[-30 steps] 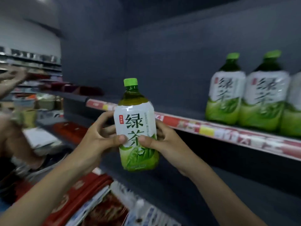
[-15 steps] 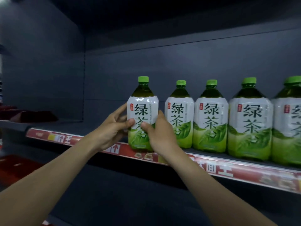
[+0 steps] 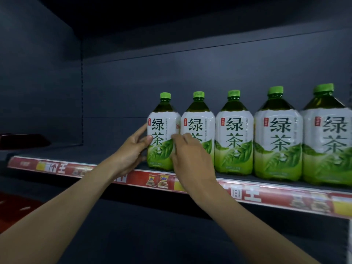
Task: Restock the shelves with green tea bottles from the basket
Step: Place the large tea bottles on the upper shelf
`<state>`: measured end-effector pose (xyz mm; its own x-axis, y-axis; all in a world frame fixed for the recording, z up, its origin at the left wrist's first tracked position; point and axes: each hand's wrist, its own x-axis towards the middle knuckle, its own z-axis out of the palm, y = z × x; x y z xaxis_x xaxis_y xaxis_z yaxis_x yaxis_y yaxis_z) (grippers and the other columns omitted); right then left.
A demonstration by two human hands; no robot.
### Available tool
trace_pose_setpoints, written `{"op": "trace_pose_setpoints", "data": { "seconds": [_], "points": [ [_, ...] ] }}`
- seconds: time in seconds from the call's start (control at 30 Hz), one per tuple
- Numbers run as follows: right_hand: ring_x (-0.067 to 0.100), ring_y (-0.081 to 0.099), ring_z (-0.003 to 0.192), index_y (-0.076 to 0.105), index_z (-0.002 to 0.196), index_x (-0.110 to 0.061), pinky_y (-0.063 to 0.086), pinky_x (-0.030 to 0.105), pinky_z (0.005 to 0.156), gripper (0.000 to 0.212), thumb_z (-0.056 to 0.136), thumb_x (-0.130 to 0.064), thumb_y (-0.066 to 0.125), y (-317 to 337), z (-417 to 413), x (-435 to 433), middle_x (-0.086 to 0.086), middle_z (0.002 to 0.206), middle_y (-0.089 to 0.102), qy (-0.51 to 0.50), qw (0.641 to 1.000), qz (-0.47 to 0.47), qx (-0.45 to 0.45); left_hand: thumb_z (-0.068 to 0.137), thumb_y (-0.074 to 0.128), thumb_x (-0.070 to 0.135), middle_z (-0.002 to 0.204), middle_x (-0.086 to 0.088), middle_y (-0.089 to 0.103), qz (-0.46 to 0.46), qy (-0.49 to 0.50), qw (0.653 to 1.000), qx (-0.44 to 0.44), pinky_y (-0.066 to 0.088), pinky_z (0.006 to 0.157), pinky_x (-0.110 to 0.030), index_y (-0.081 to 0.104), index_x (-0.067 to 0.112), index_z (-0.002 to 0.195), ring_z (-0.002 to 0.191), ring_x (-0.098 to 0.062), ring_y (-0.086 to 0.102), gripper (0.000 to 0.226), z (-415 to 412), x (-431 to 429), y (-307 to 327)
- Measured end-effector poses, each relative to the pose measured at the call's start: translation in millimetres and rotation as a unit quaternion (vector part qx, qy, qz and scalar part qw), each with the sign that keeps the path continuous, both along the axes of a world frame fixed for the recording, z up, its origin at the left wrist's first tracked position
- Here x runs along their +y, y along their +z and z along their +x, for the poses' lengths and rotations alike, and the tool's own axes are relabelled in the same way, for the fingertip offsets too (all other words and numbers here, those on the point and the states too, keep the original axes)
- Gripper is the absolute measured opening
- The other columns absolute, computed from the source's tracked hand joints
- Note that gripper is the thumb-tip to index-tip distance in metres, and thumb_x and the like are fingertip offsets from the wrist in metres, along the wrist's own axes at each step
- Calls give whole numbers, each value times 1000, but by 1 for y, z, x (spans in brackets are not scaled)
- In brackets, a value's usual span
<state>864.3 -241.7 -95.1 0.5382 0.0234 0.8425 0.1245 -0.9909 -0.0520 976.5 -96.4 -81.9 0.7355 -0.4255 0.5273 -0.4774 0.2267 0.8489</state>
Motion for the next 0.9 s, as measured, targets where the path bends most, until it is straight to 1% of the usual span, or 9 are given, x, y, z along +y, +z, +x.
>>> {"op": "trace_pose_setpoints", "data": {
  "seconds": [0.07, 0.13, 0.2, 0.27, 0.33, 0.43, 0.57, 0.73, 0.9],
  "points": [
    [28, 58, 101, 60, 127, -14, 56, 40, 71, 56, 74, -5, 76, -6, -9, -14, 8, 113, 57, -13, 998, -38, -41, 100, 49, 15, 112, 12, 70, 29, 76, 995, -53, 58, 79, -33, 37, 33, 146, 99, -6, 68, 50, -7, -5, -1],
    [33, 58, 111, 63, 126, -18, 54, 47, 87, 69, 62, -7, 85, -10, -20, -36, 13, 122, 59, -63, 993, -59, -84, 94, 59, 15, 127, 15, 59, 58, 142, 981, -117, 51, 97, -40, 27, 36, 149, 116, -7, 59, 67, -16, -8, -5],
    [39, 43, 133, 54, 136, -25, 35, 60, 107, 79, 63, -19, 86, -11, -38, -64, 18, 142, 47, -144, 982, -73, -96, 84, 74, 20, 139, 15, 42, 101, 176, 964, -172, 42, 106, -40, 11, 48, 148, 127, -8, 47, 94, -28, -14, -11],
    [42, 24, 144, 45, 143, -30, 19, 70, 109, 87, 66, -36, 84, -13, -60, -97, 20, 153, 32, -213, 970, -70, -95, 74, 82, 30, 144, 10, 21, 167, 215, 942, -197, 33, 110, -38, 1, 58, 145, 128, -8, 34, 112, -42, -23, -15],
    [45, 12, 146, 40, 146, -33, 16, 76, 105, 94, 64, -48, 83, -14, -81, -129, 22, 156, 23, -267, 960, -52, -72, 73, 83, 32, 146, 6, 10, 211, 249, 920, -217, 28, 113, -38, 1, 62, 142, 129, -15, 30, 111, -49, -34, -18],
    [47, 3, 147, 31, 149, -39, 19, 80, 100, 96, 67, -57, 77, -16, -92, -159, 20, 160, 10, -292, 956, -37, -21, 79, 78, 18, 145, 0, 11, 197, 273, 914, -225, 22, 115, -35, 6, 61, 143, 138, -28, 28, 105, -48, -43, -19],
    [49, 1, 146, 27, 150, -42, 19, 81, 99, 94, 70, -58, 74, -18, -85, -164, 20, 160, 7, -286, 957, -37, -24, 81, 76, 13, 147, -2, 11, 197, 289, 908, -231, 21, 116, -39, 6, 60, 144, 140, -30, 25, 105, -46, -47, -23],
    [40, -11, 148, 12, 152, -47, 12, 75, 107, 94, 77, -63, 65, -16, -84, -161, 13, 163, -5, -267, 964, -10, -9, 81, 76, 16, 148, -3, 12, 209, 301, 902, -226, 24, 116, -42, 6, 60, 144, 138, -33, 29, 104, -48, -48, -20],
    [41, -4, 149, 13, 151, -46, 12, 71, 109, 97, 74, -62, 68, -12, -120, -180, 13, 162, 4, -283, 958, 26, -51, 83, 75, 18, 154, -3, 8, 199, 318, 896, -236, 23, 117, -42, 8, 56, 147, 141, -31, 26, 100, -50, -52, -24]
  ]
}}
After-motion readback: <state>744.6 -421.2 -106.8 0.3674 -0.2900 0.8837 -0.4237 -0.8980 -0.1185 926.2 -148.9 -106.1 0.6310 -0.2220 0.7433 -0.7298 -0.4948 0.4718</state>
